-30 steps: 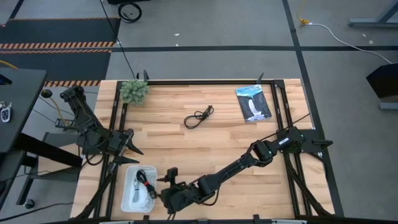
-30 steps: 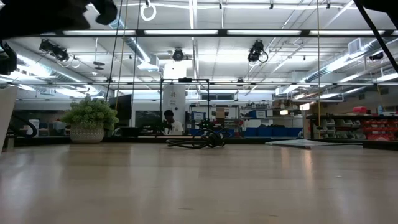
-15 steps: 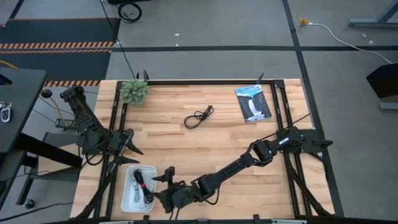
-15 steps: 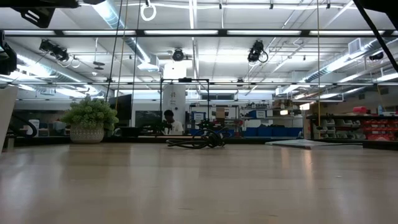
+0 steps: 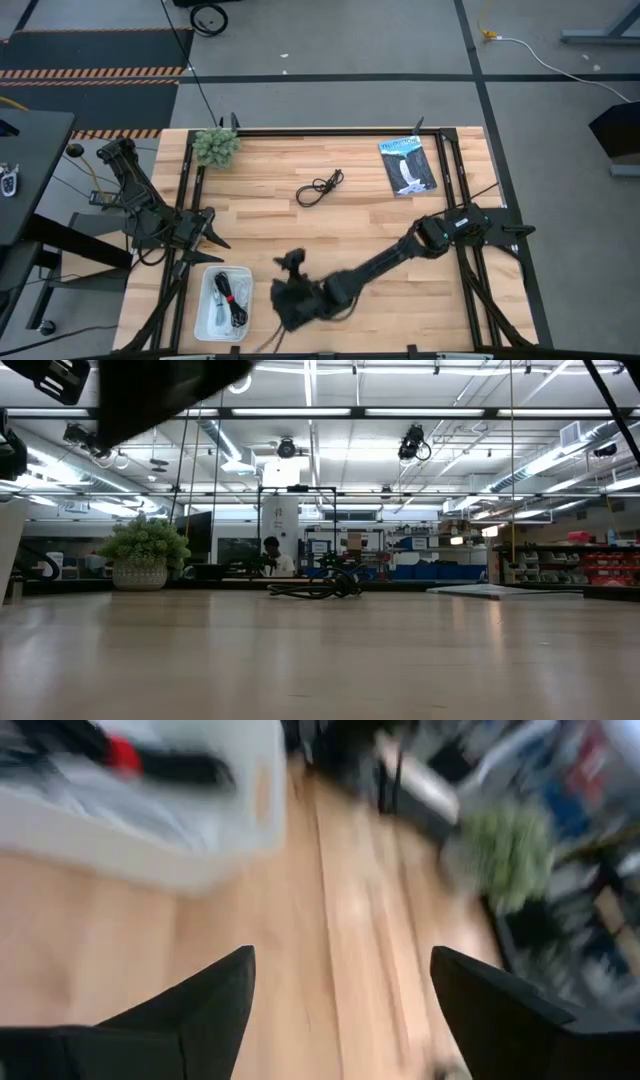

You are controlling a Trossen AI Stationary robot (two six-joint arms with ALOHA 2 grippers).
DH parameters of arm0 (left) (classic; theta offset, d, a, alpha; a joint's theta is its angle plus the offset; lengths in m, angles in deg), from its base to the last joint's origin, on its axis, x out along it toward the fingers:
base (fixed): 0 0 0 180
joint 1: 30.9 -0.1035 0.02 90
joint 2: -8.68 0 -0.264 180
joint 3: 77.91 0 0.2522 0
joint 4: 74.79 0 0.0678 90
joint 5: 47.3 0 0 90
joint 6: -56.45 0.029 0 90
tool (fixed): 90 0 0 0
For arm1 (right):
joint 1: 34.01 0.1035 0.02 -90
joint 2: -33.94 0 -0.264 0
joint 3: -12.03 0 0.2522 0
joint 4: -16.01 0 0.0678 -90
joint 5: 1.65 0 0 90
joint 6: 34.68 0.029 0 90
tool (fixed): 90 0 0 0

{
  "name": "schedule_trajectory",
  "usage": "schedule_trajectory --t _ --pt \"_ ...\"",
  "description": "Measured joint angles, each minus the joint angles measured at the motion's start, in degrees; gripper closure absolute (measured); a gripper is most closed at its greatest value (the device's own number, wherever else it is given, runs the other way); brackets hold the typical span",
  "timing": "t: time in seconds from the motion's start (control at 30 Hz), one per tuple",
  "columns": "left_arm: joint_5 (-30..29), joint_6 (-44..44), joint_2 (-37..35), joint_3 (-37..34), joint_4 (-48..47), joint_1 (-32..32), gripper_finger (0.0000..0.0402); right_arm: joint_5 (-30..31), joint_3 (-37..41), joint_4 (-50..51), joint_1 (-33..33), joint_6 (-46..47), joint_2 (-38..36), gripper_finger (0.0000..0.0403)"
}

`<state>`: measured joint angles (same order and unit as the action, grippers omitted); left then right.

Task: Pick and place USB-C Cables
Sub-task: Put the black charger cable into the white bin

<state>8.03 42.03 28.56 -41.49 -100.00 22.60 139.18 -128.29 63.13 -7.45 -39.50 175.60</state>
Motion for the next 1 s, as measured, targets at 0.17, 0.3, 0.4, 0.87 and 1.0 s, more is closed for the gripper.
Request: schedule_trajectory --t 0.17,0.3,0.4,0.87,1.0 --pt "0.0 0.0 0.0 -0.02 -0.02 0.0 0.023 -7.66 0.08 17.17 -4.48 10.96 -3.2 0.0118" --pt "0.0 -0.04 0.0 -0.02 0.0 -0.02 0.023 -12.7 0.08 23.93 -8.36 12.01 -4.22 0.0137" --pt "0.02 -0.47 0.0 -0.02 -0.02 0.0 0.023 -16.66 0.13 27.42 -11.8 10.4 -4.09 0.0147" --pt "0.02 -1.44 0.0 -0.02 -0.91 0.0 0.023 -25.43 0.13 41.75 -27.15 1.02 -4.09 0.0123" --pt "0.02 -0.83 0.0 -0.02 -0.91 0.0 0.023 -28.18 0.11 48.59 -30.06 -0.33 -4.09 0.0105"
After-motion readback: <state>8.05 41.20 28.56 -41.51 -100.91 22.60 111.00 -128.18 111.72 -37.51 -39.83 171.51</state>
